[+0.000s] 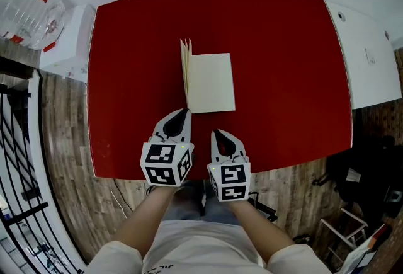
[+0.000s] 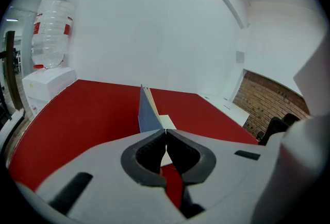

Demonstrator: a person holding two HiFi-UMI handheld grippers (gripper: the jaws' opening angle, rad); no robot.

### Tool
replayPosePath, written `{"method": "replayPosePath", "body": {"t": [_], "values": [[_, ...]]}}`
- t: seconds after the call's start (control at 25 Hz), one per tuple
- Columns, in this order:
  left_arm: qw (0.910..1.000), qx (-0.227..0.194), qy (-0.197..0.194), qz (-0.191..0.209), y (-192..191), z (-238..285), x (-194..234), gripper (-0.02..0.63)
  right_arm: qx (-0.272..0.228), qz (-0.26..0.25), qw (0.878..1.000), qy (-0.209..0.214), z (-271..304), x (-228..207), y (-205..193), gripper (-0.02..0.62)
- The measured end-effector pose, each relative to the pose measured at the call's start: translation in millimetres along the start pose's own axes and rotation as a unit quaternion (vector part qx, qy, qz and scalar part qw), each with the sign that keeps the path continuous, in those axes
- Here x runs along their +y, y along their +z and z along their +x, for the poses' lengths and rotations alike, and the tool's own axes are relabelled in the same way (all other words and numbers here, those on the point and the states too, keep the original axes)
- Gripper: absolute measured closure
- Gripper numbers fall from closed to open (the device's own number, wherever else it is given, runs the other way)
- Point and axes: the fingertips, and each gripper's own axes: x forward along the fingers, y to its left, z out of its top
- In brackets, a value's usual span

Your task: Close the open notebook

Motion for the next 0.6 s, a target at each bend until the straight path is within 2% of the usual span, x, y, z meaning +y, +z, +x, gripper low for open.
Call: {"method": "replayPosePath", "body": {"t": [0.28,0.6], "values": [[0.9986,0.012,-0.013,0.051,-2.6,22.1,-37.7,0.595,-0.002,0.016,1.0,-0.024,-15.5,-27.9,-7.5,0.592],[0.9969,0.029,-0.033,0.064,-17.3,54.4,-71.0,0.595,0.007,0.041,0.997,-0.063,-36.2,-71.0,-30.5,0.592]]}}
